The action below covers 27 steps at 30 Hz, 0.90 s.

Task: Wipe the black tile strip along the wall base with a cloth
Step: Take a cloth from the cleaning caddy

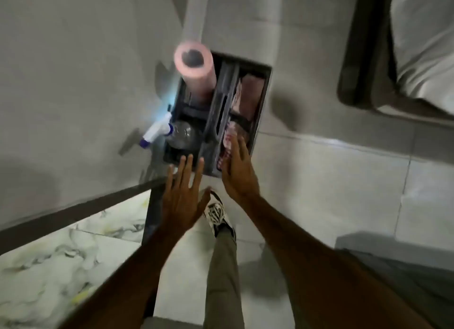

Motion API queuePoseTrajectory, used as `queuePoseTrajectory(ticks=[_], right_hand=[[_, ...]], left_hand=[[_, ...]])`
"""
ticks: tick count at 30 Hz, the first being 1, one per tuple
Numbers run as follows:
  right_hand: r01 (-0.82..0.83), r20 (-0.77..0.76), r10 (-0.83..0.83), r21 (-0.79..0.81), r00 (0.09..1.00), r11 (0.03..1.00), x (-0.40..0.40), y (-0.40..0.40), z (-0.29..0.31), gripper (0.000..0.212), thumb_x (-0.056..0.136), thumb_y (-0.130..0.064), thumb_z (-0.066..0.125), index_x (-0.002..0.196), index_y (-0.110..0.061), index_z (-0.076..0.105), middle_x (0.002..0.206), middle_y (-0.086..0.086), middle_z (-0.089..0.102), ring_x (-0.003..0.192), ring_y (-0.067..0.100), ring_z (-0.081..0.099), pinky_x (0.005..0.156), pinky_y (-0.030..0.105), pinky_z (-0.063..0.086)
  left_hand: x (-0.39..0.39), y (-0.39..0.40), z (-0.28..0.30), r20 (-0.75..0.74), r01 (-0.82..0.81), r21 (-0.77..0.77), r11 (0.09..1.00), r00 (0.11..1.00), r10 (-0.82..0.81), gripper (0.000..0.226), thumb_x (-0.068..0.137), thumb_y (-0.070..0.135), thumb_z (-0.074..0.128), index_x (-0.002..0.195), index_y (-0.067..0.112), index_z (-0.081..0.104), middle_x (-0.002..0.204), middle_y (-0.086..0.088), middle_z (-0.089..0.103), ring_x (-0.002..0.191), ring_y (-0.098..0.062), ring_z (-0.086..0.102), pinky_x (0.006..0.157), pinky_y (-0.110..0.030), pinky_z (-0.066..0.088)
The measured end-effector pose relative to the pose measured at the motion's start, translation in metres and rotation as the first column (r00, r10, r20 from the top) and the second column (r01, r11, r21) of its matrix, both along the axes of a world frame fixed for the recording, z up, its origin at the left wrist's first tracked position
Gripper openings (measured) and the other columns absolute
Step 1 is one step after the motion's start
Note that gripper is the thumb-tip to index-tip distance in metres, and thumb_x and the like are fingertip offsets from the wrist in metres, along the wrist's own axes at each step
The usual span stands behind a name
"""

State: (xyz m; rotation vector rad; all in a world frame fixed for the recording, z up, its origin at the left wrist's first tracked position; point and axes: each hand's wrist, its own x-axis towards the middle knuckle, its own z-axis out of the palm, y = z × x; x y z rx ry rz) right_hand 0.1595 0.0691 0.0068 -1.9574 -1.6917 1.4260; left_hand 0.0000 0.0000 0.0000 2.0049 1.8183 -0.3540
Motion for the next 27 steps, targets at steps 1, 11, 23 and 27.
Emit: queuePoseTrajectory(ticks=[1,11,23,27], right_hand=[[0.018,-0.009,-0.018,0.008,1.0,1.0,-0.011,0.01,-0.025,0.075,0.112,-0.021,0.048,0.173,-0.023,0.005,0.182,0.008,0.004,0.163,0.036,0.027,0.121,0.058,0.05],[-0.044,0.289,0.098,-0.188,0.952,0.981,-0.036,0.053,-0.153,0.106,0.101,-0.008,0.068,0.172,-0.028,-0.007,0.182,0.012,-0.004,0.152,0.042,0.045,0.11,0.059,0.055],[-0.084,0.354,0.097,-0.05,0.93,0.995,-0.034,0.04,-0.16,0.099,0.098,0.0,0.073,0.173,-0.018,0.011,0.181,0.018,0.006,0.152,0.04,0.047,0.117,0.055,0.053],[-0.121,0.317,0.107,0.024,0.943,0.992,-0.033,0.029,-0.134,0.101,0.098,-0.013,0.078,0.172,-0.015,0.009,0.182,0.014,0.004,0.167,0.038,0.018,0.127,0.058,0.043]], left_hand=[[-0.006,0.004,-0.022,0.013,0.011,-0.008,1.0,1.0,-0.011,0.085,0.109,0.067,0.01,0.174,0.011,0.015,0.181,-0.022,0.015,0.169,-0.038,0.013,0.138,-0.062,0.012],[-0.025,-0.009,-0.138,-0.026,-0.022,0.207,0.978,0.999,0.028,0.092,0.108,0.061,0.05,0.172,0.003,0.018,0.181,-0.021,0.02,0.169,-0.036,0.014,0.138,-0.05,0.001],[-0.025,-0.019,-0.172,-0.023,-0.049,0.35,0.936,0.998,0.061,0.093,0.108,0.067,0.041,0.175,0.009,0.011,0.182,-0.019,0.018,0.171,-0.029,0.0,0.14,-0.051,0.0],[-0.022,-0.018,-0.149,0.031,-0.082,0.304,0.949,0.997,0.076,0.09,0.11,0.065,0.041,0.175,0.01,0.011,0.183,-0.02,0.011,0.171,-0.032,0.003,0.139,-0.05,-0.002]])
